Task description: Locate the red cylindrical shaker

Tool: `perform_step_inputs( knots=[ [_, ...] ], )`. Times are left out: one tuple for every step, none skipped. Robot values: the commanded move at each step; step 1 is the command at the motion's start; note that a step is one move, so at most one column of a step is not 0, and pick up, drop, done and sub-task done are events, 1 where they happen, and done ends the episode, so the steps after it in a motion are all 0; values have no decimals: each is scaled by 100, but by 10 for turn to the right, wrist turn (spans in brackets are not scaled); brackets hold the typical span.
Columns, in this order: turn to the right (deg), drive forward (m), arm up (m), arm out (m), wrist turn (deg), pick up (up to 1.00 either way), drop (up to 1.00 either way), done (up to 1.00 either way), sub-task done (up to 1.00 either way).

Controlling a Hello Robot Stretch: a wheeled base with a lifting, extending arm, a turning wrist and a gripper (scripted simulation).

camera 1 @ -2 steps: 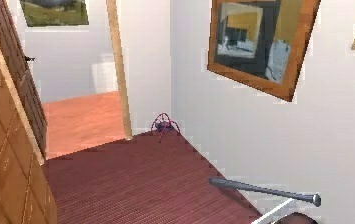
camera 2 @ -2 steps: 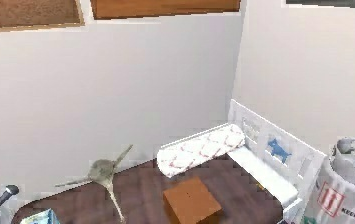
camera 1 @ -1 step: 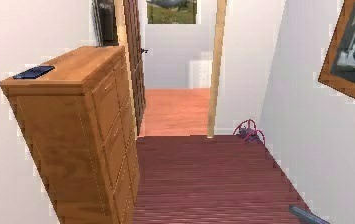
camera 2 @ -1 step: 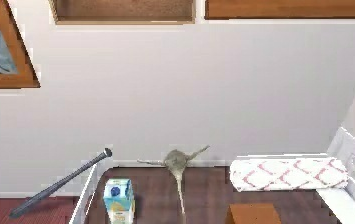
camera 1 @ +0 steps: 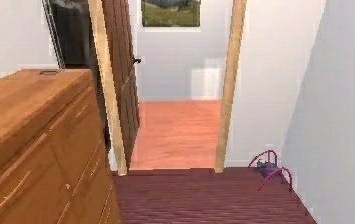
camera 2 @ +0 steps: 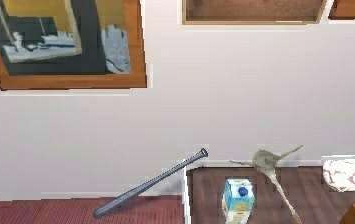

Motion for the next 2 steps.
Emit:
perform_step_inputs(
  knots=[
    [30, 0, 0, 0, 0, 0, 0, 0, 0],
    [0, 100, 0, 0, 0, 0, 0, 0, 0]
  ],
)
